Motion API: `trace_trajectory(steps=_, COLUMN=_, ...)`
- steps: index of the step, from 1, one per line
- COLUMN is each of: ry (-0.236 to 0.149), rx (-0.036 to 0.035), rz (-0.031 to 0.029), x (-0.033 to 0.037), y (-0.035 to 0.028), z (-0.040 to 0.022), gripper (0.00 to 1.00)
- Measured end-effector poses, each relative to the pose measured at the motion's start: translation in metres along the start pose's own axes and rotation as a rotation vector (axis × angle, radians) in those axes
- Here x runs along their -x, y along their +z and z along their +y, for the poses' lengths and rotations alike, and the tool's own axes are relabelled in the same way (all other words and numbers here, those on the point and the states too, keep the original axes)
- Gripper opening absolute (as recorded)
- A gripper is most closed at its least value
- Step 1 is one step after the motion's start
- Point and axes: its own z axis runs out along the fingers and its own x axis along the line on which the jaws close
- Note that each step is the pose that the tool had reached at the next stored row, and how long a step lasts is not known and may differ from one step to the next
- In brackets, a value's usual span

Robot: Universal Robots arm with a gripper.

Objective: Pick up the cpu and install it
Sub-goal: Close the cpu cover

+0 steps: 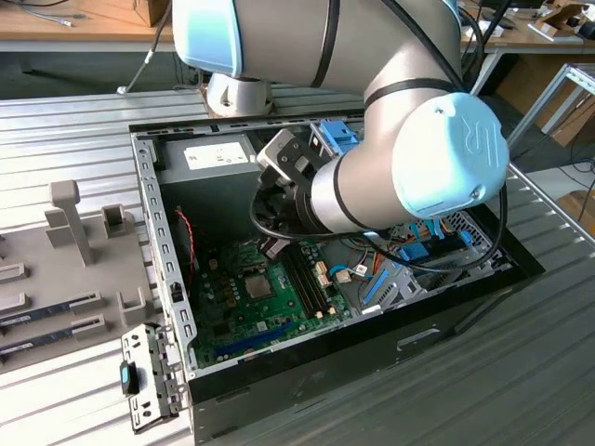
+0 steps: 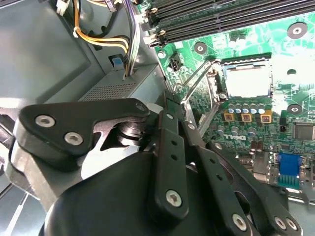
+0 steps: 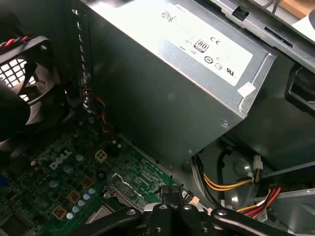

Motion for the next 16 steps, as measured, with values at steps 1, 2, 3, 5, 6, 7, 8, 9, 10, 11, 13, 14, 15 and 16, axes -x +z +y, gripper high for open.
trace_trajectory(steps=1, ry=-0.001, rx=0.005, rz=-0.0036, x=-0.0012, y=-0.0011, z=-0.0015, gripper=0.11)
trace_trajectory(steps=2, ry=-0.001, rx=0.0112, rz=-0.0081, x=-0.0025, y=-0.0023, z=-0.0031, gripper=0.11)
trace_trajectory(steps=3, ry=-0.002, rx=0.0155, rz=-0.0111, x=-0.0035, y=-0.0034, z=-0.0044, gripper=0.11)
trace_trajectory(steps=5, ry=-0.002, rx=0.0234, rz=-0.0168, x=-0.0052, y=-0.005, z=-0.0064, gripper=0.11)
trace_trajectory(steps=6, ry=-0.003, rx=0.0239, rz=-0.0172, x=-0.0052, y=-0.005, z=-0.0064, gripper=0.11)
trace_trajectory(steps=7, ry=-0.003, rx=0.0243, rz=-0.0174, x=-0.0051, y=-0.005, z=-0.0065, gripper=0.11)
trace_trajectory(steps=8, ry=-0.003, rx=0.0245, rz=-0.0175, x=-0.0052, y=-0.005, z=-0.0065, gripper=0.11)
trace_trajectory(steps=9, ry=-0.003, rx=0.0245, rz=-0.0176, x=-0.0052, y=-0.005, z=-0.0065, gripper=0.11)
trace_trajectory(steps=10, ry=-0.003, rx=0.0246, rz=-0.0176, x=-0.0052, y=-0.005, z=-0.0065, gripper=0.11)
trace_trajectory(steps=11, ry=-0.003, rx=0.0246, rz=-0.0176, x=-0.0052, y=-0.005, z=-0.0065, gripper=0.11)
trace_trajectory(steps=13, ry=-0.003, rx=0.0246, rz=-0.0176, x=-0.0052, y=-0.005, z=-0.0065, gripper=0.11)
trace_trajectory(steps=14, ry=-0.003, rx=0.0246, rz=-0.0176, x=-0.0052, y=-0.005, z=-0.0065, gripper=0.11)
trace_trajectory(steps=15, ry=-0.003, rx=0.0246, rz=-0.0175, x=-0.0052, y=-0.005, z=-0.0066, gripper=0.11)
trace_trajectory(steps=16, ry=-0.002, rx=0.0245, rz=-0.0176, x=-0.0052, y=-0.0049, z=-0.0066, gripper=0.11)
